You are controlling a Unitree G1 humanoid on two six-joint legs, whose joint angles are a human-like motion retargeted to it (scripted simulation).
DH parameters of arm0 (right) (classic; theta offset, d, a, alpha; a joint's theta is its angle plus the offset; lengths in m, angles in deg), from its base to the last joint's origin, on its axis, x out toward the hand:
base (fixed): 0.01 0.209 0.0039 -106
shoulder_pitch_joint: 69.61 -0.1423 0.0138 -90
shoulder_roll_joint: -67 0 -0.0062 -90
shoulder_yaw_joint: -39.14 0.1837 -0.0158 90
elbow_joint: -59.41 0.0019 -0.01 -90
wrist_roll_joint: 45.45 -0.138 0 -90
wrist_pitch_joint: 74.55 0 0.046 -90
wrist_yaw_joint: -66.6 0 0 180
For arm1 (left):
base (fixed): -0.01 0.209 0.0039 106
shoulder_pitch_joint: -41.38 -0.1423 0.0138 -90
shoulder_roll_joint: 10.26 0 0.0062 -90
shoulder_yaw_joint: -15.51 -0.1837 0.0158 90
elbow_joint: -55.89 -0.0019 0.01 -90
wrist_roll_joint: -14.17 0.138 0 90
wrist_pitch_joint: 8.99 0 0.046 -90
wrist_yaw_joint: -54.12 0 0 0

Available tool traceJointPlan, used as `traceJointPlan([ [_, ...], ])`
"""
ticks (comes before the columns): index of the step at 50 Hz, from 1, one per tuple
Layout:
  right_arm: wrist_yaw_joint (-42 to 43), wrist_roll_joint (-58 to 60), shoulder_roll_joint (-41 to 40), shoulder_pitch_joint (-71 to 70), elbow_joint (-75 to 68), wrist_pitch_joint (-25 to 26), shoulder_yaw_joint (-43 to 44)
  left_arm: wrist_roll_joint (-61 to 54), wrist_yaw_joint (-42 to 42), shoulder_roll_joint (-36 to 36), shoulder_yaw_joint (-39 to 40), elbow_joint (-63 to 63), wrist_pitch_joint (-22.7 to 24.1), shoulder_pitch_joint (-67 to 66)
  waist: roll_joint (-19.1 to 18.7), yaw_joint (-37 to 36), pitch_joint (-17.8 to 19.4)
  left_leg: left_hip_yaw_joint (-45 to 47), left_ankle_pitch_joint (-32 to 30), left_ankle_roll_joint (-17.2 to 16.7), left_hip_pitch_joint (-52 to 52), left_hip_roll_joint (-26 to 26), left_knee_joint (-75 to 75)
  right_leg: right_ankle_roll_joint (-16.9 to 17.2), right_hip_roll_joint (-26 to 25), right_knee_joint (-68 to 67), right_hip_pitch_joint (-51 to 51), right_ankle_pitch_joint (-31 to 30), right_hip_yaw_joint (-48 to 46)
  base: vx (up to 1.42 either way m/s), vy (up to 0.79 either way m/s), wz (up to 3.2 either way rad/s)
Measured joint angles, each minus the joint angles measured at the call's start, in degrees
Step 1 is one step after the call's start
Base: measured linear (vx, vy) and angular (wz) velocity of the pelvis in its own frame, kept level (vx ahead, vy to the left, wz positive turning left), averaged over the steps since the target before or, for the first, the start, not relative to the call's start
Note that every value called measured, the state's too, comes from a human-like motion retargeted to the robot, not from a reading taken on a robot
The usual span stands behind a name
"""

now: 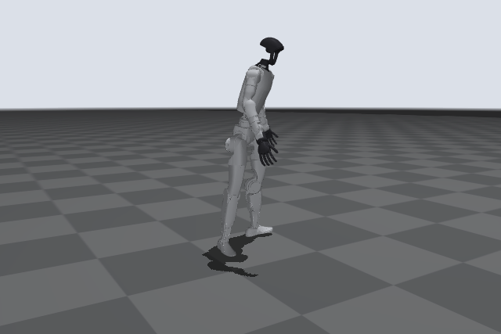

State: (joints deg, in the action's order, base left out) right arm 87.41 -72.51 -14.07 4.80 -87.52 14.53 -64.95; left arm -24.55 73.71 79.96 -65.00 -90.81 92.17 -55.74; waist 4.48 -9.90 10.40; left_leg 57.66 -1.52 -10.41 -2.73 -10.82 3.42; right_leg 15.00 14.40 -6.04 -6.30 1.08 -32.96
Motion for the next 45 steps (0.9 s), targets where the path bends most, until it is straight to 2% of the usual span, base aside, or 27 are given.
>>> traceJointPlan([
  [2, -3.1, 4.1, -0.6, 4.7, 3.1, 0.5, -2.5, 2.7, -0.6, -0.2, -0.7, 0.0, -1.1, -2.0, 0.5, -0.8, -2.6, -2.2, 0.9, 0.6, 0.8, 1.1, -0.5, 0.0, 1.7, -0.5, 2.3, 0.7, -1.4, 0.33, 0.28, 0.73],
  [5, -3.5, 3.2, -2.2, 9.5, 6.1, 0.2, -4.7, 6.7, -0.8, 0.3, -3.0, 0.4, -2.3, -3.2, 1.6, -2.0, -4.3, -6.0, 3.3, 2.6, 2.2, 3.1, -1.8, -0.3, 4.9, -1.7, 6.0, 1.2, -3.4, 0.30, 0.32, 0.73],
  [10, -6.2, 9.5, -2.9, 14.9, 6.5, 1.0, -4.9, 15.8, -3.4, 1.8, -8.0, 1.9, -3.8, -4.1, 1.8, -3.9, -7.4, -10.8, 7.2, 4.8, 2.8, 4.4, -4.6, -2.6, 8.4, -4.9, 9.3, -2.1, -6.3, 0.24, 0.34, 0.75],
  [15, -5.1, 15.7, -2.6, 19.0, 3.2, 0.9, -1.1, 21.7, -5.7, 2.9, -13.3, 1.7, -3.4, -3.5, -1.0, -2.8, -8.9, -17.0, 10.1, 3.5, 5.9, 5.1, -4.7, -6.5, 13.0, -16.1, 11.7, -7.8, -9.1, 0.27, 0.44, 1.13],
  [18, -4.6, 16.1, -2.2, 20.3, -0.1, 1.1, 0.7, 23.3, -6.0, 2.9, -16.5, -1.7, -3.5, -0.3, -2.3, -0.7, -8.6, -21.8, 11.5, 1.9, 7.9, 6.1, -4.4, -8.3, 15.6, -27.4, 8.7, -8.5, -3.4, 0.28, 0.41, 1.47],
  [20, -5.3, 15.8, -2.2, 20.5, -2.4, 1.2, 1.1, 24.5, -5.4, 2.8, -18.4, -5.0, -3.9, 2.7, -2.3, 1.4, -8.3, -25.3, 12.1, 0.8, 8.7, 7.2, -4.3, -7.7, 14.8, -34.3, 4.5, -7.4, 4.4, 0.28, 0.31, 1.66],
  [23, -7.7, 16.4, -2.4, 20.7, -4.9, 1.5, 0.2, 26.5, -3.7, 2.5, -20.3, -9.4, -4.7, 6.6, -2.6, 5.1, -8.0, -30.3, 12.5, -0.5, 9.8, 7.7, -4.3, -5.5, 8.9, -39.9, -1.4, -4.8, 15.0, 0.28, 0.23, 1.56],
  [25, -9.6, 17.3, -2.4, 20.8, -5.4, 1.5, -1.0, 27.5, -2.5, 2.4, -21.2, -11.0, -5.1, 8.9, -3.0, 7.3, -7.6, -33.1, 12.6, -0.8, 10.6, 7.5, -4.3, -5.5, 4.9, -41.0, -4.5, -3.2, 18.3, 0.28, 0.19, 1.32],
  [28, -12.2, 18.8, -1.9, 20.8, -3.7, 1.1, -3.3, 27.8, -2.1, 2.4, -21.9, -10.2, -4.9, 11.6, -3.6, 10.3, -6.8, -36.3, 13.5, -0.4, 10.6, 7.0, -5.9, -7.3, 1.0, -37.9, -8.4, -1.7, 17.8, 0.27, 0.14, 1.05],
  [32, -13.4, 20.0, -1.0, 20.4, 0.0, -0.1, -6.1, 26.2, -2.9, 3.1, -23.1, -5.9, -3.5, 14.4, -3.3, 13.3, -5.2, -39.7, 14.3, 0.3, 12.1, 7.9, -5.9, -8.0, -2.5, -24.2, -10.7, -2.9, 13.4, 0.31, 0.07, 0.83],
  [36, -13.7, 21.3, 0.2, 19.8, 2.5, -0.8, -7.6, 26.1, -3.8, 3.5, -24.6, -1.3, -1.5, 16.2, -1.6, 16.1, -3.3, -43.1, 16.2, -0.2, 15.5, 10.4, -6.5, -3.8, -4.6, -4.7, -8.9, -6.5, 9.5, 0.43, 0.01, 0.89],
  [39, -14.2, 22.6, 0.8, 18.6, 2.5, -0.8, -8.1, 27.0, -5.2, 3.8, -25.9, 1.6, -0.4, 16.8, -1.0, 17.0, -1.7, -44.6, 16.9, -1.1, 19.4, 11.5, -6.5, -0.3, -6.1, 4.3, -6.7, -8.1, 9.5, 0.54, -0.06, 0.60],
  [42, -14.8, 23.8, 1.7, 17.4, 1.2, -0.6, -8.6, 28.3, -7.6, 3.7, -26.8, 4.8, 0.1, 15.4, -1.9, 16.7, -1.5, -45.0, 17.1, -0.9, 21.2, 11.5, -10.5, 0.0, -6.7, 6.4, -4.3, -9.0, 11.0, 0.60, -0.06, 0.24],
  [45, -13.6, 24.6, 1.9, 15.5, -1.6, 0.5, -8.9, 26.6, -8.7, 3.8, -27.6, 8.4, -0.4, 12.6, -2.6, 15.3, -0.5, -45.7, 11.6, 1.2, 24.2, 12.2, -13.3, -0.8, -5.2, 4.3, -0.1, -8.8, 12.2, 0.64, -0.08, -0.05],
])
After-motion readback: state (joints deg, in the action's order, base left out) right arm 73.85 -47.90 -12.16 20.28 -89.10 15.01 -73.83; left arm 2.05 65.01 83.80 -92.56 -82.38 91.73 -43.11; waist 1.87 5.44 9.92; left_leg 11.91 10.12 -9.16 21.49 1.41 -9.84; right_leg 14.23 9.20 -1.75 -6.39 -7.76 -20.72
